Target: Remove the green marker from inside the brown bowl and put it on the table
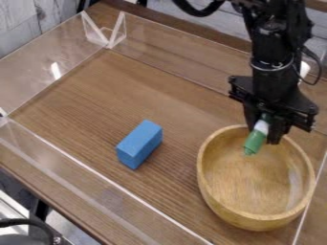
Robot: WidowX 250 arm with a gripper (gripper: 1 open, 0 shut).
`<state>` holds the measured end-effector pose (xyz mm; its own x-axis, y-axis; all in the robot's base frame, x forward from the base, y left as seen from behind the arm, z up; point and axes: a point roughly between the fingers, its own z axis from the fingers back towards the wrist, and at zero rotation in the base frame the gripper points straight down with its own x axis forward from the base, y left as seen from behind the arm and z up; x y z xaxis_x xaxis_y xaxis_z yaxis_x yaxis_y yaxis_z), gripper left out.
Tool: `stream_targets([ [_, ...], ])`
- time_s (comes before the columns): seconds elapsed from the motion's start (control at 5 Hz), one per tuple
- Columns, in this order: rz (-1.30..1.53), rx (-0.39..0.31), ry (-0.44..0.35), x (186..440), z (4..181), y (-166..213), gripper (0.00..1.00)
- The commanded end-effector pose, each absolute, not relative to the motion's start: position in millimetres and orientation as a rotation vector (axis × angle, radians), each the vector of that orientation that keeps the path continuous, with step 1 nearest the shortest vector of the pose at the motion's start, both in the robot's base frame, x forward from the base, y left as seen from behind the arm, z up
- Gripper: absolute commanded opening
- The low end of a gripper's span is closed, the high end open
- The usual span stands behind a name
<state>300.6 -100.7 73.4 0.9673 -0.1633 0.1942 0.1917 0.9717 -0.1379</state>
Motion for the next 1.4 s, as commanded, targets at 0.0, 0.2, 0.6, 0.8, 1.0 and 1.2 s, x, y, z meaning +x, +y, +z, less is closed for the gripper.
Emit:
stream_targets([
  [0.0, -0.183, -0.173, -0.258, 310.7, 92.3, -100.0, 0.00],
  [0.2, -0.192, -0.176, -0.265, 311.5, 92.2, -99.9, 0.00],
  [0.6, -0.209, -0.181, -0.276, 313.5, 90.4, -99.7, 0.00],
  [0.8, -0.215, -0.184, -0.281, 314.5, 88.9, -99.7, 0.00],
  [1.0, -0.222, -0.186, -0.285, 314.9, 87.2, -99.8, 0.00],
  [1.2, -0.228, -0.188, -0.289, 315.4, 85.6, -99.7, 0.00],
])
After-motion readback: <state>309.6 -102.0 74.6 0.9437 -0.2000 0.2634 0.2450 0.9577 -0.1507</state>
